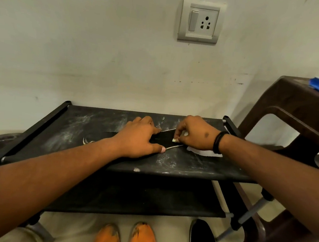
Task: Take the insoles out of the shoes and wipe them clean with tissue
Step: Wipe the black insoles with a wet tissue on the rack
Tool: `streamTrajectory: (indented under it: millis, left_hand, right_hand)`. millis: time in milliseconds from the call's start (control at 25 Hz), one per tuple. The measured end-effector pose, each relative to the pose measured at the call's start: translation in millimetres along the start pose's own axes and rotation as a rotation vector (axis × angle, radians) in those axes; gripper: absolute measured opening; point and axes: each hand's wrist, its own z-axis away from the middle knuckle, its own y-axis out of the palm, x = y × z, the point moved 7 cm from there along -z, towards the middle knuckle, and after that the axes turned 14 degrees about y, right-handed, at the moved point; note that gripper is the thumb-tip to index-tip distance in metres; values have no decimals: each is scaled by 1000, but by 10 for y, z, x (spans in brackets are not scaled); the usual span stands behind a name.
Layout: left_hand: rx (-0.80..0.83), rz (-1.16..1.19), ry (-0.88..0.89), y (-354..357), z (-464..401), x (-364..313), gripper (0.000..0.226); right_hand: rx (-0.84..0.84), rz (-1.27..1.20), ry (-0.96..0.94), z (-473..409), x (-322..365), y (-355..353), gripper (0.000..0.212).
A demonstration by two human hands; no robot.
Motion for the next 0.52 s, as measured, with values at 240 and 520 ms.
streamTrajectory:
  millis: [240, 520]
  left_hand:
    - [-58, -32, 17, 11, 52, -26, 71]
    - [-83, -84, 25, 0, 86, -70, 67]
  right_hand:
    - [-186, 44, 144, -74, -185, -211, 10]
    - [-163, 210, 43, 39, 141, -69, 19]
